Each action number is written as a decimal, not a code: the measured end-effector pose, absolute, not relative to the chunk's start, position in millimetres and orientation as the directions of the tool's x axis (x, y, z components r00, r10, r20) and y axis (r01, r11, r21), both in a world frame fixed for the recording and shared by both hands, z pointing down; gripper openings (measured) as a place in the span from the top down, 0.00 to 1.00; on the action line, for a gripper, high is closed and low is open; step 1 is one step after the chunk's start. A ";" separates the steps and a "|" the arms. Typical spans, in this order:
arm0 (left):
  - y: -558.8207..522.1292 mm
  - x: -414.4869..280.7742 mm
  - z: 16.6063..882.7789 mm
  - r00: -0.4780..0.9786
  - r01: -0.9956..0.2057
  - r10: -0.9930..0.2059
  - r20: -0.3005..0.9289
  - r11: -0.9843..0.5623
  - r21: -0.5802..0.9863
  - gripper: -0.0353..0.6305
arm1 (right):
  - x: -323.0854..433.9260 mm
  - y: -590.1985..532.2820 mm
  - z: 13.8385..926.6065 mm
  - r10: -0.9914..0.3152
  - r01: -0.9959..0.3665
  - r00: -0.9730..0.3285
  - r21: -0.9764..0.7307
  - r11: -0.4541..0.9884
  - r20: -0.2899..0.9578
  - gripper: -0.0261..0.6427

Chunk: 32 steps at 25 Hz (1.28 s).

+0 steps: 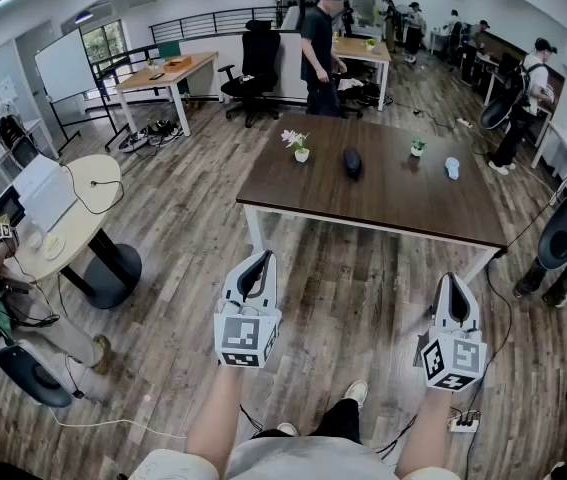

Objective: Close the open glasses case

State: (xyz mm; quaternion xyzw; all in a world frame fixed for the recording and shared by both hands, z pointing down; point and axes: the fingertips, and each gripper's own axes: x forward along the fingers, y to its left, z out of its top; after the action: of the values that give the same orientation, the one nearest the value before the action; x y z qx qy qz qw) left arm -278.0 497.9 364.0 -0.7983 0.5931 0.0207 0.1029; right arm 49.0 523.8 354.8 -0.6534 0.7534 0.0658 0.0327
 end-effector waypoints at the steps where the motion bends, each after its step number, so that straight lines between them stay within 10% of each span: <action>1: 496.8 -276.2 365.7 0.296 -0.951 -0.943 -0.154 -0.276 -0.138 0.95 | 50.1 522.8 355.7 -0.980 -0.989 -0.145 0.056 0.139 -0.136 0.96; 24: 482.1 -258.9 378.8 0.320 -0.944 -0.939 -0.129 -0.304 -0.126 0.94 | 57.7 514.0 369.8 -0.982 -0.991 -0.134 0.013 0.133 -0.135 0.92; 28: 467.0 -243.4 388.2 0.363 -0.929 -0.927 -0.092 -0.352 -0.113 0.50 | 62.9 501.8 377.7 -0.982 -0.989 -0.150 0.011 0.149 -0.119 0.61; 32: 445.8 -231.1 397.3 0.356 -0.931 -0.932 -0.068 -0.347 -0.114 0.40 | 78.0 483.4 389.9 -0.985 -0.989 -0.145 -0.007 0.146 -0.094 0.53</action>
State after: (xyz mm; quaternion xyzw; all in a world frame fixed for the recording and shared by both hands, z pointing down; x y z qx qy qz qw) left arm -231.1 445.8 397.3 -0.8207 0.5675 -0.0043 0.0662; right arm 78.0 483.4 389.9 -0.6528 0.7561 0.0281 0.0381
